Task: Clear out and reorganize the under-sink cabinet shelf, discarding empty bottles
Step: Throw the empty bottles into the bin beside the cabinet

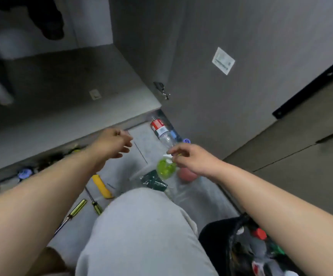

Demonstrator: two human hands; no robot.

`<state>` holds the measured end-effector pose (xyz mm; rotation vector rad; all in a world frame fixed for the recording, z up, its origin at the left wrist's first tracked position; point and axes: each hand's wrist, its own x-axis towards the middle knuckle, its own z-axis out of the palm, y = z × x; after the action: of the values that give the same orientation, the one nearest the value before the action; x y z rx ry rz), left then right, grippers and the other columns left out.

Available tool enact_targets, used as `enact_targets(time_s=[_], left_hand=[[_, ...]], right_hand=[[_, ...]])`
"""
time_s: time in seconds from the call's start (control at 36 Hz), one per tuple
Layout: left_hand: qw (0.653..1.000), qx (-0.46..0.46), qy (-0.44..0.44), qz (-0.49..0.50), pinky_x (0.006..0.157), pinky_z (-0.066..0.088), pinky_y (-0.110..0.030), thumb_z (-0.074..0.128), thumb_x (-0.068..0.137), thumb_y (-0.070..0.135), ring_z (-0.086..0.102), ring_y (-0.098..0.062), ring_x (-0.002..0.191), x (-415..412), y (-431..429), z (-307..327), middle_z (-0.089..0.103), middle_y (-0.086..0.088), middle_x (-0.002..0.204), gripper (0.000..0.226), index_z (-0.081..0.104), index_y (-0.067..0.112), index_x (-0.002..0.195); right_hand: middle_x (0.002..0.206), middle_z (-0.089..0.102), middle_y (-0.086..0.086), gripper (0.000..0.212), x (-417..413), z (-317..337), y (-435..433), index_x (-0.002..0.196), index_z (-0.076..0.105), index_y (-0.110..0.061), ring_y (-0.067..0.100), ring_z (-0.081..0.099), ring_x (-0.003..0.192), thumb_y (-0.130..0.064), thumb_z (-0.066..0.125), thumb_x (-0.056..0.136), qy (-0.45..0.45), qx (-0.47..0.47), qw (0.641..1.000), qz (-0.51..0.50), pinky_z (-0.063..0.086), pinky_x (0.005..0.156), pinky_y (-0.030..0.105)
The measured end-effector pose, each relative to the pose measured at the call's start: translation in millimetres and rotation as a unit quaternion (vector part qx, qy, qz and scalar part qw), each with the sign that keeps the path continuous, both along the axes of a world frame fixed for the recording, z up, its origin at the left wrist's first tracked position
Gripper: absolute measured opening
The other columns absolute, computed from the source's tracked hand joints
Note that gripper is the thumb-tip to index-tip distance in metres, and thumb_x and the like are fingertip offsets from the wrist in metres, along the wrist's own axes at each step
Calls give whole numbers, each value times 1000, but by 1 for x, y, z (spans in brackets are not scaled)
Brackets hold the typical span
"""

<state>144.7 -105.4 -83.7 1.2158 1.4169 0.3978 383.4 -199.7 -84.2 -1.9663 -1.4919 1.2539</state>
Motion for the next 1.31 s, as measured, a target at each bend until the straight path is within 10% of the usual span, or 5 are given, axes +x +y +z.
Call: enact_targets(time_s=[0.5, 0.67, 0.83, 0.97, 1.31], left_hand=[[974, -121, -99, 163, 67, 53, -26, 61, 101, 19, 70, -15, 78, -61, 60, -186, 75, -8, 96, 13, 72, 13, 103], [971, -143, -127, 145, 67, 57, -26, 69, 95, 17, 73, -11, 80, -57, 67, -226, 75, -7, 106, 10, 70, 25, 102], [976, -136, -148, 89, 78, 57, -32, 90, 73, 21, 64, -19, 115, -47, 69, -243, 60, -3, 134, 94, 39, 35, 150], [979, -100, -167, 68, 80, 59, -29, 89, 76, 29, 66, -8, 113, -41, 65, -241, 61, 9, 136, 90, 37, 30, 150], [949, -143, -201, 197, 52, 54, -29, 79, 87, 28, 78, -20, 85, -43, 54, -255, 70, -6, 114, 44, 52, 33, 122]], right_hand=[[153, 32, 21, 92, -25, -223, 233, 154, 16, -6, 37, 35, 143, -36, 70, 87, -335, -208, 908, -142, 32, 118, 42], [133, 57, 17, 84, -54, -246, 240, 144, 35, -4, 35, 62, 116, -27, 79, 76, -168, -256, 932, -193, 53, 99, 42], [87, 66, 14, 29, -112, -220, 207, 104, 58, -8, 23, 67, 55, -21, 74, 84, 128, -345, 907, -205, 56, 60, 32], [100, 74, 18, 41, -131, -191, 195, 117, 60, -6, 31, 76, 77, -22, 78, 83, 197, -390, 892, -113, 61, 61, 34], [166, 5, 19, 83, -38, -222, 236, 159, 13, -12, 38, 6, 153, -43, 55, 95, -371, -194, 907, -53, 22, 119, 51]])
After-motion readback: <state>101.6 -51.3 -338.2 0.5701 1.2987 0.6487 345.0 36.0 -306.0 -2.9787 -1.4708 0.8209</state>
